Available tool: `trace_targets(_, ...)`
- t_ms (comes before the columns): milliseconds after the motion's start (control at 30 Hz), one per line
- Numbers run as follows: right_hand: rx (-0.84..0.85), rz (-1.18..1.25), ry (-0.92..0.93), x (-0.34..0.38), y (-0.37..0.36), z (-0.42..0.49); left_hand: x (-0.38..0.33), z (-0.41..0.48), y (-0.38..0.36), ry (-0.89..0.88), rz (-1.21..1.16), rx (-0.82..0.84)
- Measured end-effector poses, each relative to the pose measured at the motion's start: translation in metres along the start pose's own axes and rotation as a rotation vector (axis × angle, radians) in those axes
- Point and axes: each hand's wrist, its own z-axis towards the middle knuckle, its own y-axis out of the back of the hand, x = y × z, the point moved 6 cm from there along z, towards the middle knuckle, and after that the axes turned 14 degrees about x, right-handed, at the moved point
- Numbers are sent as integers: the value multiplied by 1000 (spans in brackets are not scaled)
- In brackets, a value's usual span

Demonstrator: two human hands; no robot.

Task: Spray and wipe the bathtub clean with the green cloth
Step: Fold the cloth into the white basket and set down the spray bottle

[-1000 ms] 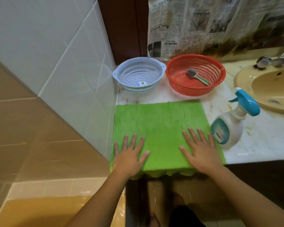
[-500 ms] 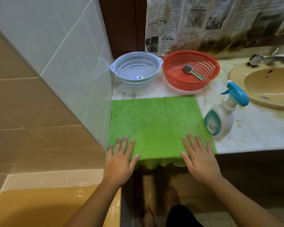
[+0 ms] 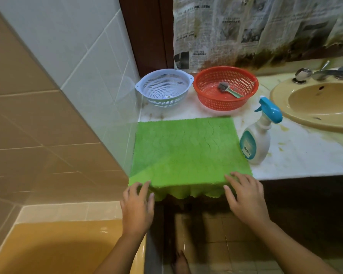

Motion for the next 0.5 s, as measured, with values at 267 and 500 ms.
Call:
trace_targets(267, 59, 548, -335, -37, 1, -17, 3, -7, -6, 509, -1061, -64)
trace_targets(500, 450, 1267, -580, -42, -17, -15, -1, -6, -6, 648, -1321, -12)
